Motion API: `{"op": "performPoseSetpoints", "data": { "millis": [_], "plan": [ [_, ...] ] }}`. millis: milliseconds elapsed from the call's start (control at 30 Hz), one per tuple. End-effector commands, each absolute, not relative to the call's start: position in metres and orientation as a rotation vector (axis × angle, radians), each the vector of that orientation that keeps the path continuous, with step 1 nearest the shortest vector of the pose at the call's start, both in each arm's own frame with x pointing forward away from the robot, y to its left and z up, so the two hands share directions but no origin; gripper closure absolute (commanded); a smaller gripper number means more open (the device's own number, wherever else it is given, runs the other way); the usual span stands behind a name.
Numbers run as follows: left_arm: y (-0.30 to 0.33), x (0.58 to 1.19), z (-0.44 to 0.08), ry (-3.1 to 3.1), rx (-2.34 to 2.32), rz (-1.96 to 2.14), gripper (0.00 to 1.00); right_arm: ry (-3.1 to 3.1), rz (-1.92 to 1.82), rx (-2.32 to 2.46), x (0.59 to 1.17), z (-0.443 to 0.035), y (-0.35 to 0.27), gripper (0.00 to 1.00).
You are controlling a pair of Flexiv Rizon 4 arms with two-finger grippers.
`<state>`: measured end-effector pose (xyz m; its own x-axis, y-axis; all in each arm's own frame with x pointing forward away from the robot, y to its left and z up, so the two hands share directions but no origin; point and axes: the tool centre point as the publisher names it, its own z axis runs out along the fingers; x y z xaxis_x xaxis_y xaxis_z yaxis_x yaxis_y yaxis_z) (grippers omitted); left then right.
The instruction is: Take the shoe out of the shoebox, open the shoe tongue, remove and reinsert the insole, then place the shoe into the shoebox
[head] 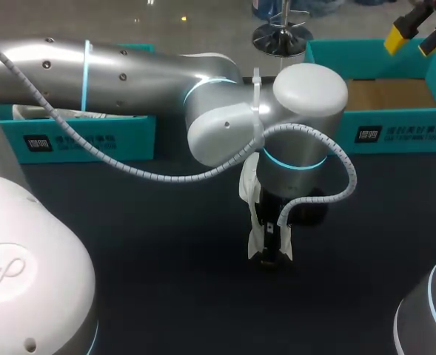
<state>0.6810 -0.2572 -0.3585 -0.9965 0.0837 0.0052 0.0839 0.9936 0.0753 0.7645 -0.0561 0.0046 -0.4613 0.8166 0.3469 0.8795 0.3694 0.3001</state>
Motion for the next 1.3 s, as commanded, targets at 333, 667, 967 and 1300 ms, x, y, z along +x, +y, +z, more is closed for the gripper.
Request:
{"op": "performPoseSetpoints", "data": {
  "millis": [333, 667, 967, 1300],
  "plan": [
    [-0.265, 0.685, -0.378, -3.163, -0.084, -0.093, 0.51, -2.480, -0.673, -1.549, 0.766, 0.005, -0.056, 0.00],
    [-0.270, 0.684, -0.385, -3.168, -0.082, -0.086, 1.00, -2.480, -0.673, -1.549, 0.766, 0.005, -0.056, 0.00],
    [-0.263, 0.673, -0.368, -3.168, -0.103, -0.034, 1.00, -2.480, -0.673, -1.549, 0.766, 0.005, -0.056, 0.00],
    [-0.251, 0.660, -0.317, -3.137, -0.148, -0.022, 1.00, -2.480, -0.673, -1.549, 0.766, 0.005, -0.056, 0.00]
  ]
}}
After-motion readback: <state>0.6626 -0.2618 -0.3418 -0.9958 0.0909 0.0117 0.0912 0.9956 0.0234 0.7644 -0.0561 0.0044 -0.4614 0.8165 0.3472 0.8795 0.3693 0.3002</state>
